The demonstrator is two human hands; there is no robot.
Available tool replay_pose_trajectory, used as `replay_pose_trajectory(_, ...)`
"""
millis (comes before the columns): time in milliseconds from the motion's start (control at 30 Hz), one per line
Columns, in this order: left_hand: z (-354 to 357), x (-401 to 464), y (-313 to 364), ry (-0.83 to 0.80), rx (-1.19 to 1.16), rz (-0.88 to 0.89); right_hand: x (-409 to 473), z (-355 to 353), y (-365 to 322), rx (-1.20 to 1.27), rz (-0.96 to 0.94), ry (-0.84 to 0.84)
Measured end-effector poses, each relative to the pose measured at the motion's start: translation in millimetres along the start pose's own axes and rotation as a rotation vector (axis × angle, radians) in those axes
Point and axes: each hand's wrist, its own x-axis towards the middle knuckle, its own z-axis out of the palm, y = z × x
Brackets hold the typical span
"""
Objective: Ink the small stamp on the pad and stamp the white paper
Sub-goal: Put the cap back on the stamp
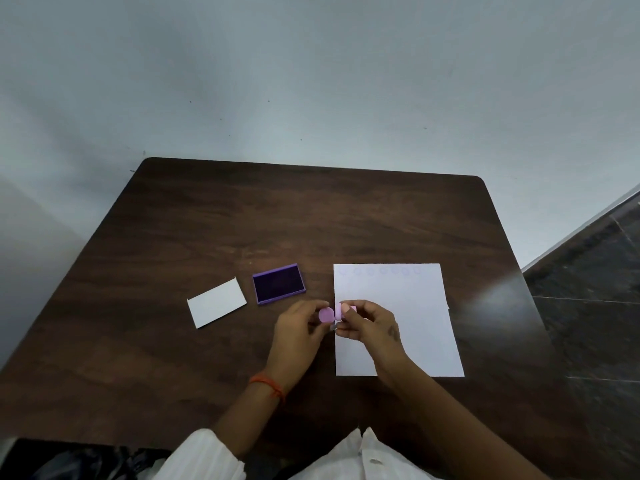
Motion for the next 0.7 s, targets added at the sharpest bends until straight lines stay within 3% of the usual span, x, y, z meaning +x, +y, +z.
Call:
replay_pose_trajectory(167, -4, -1, 4, 0.026, -0.079, -0.039, 1, 3, 3, -0.192, -0.193, 0.009)
replay_pose_trajectory(500, -8, 1, 5, 0.005, -0.175, -0.073, 5, 5, -1, -0.37, -0.291, -0.007)
replay_pose_trajectory(700, -11, 4, 4, -0.014, -0.179, -0.065, 4, 0, -9, -0.389, -0.296, -0.104)
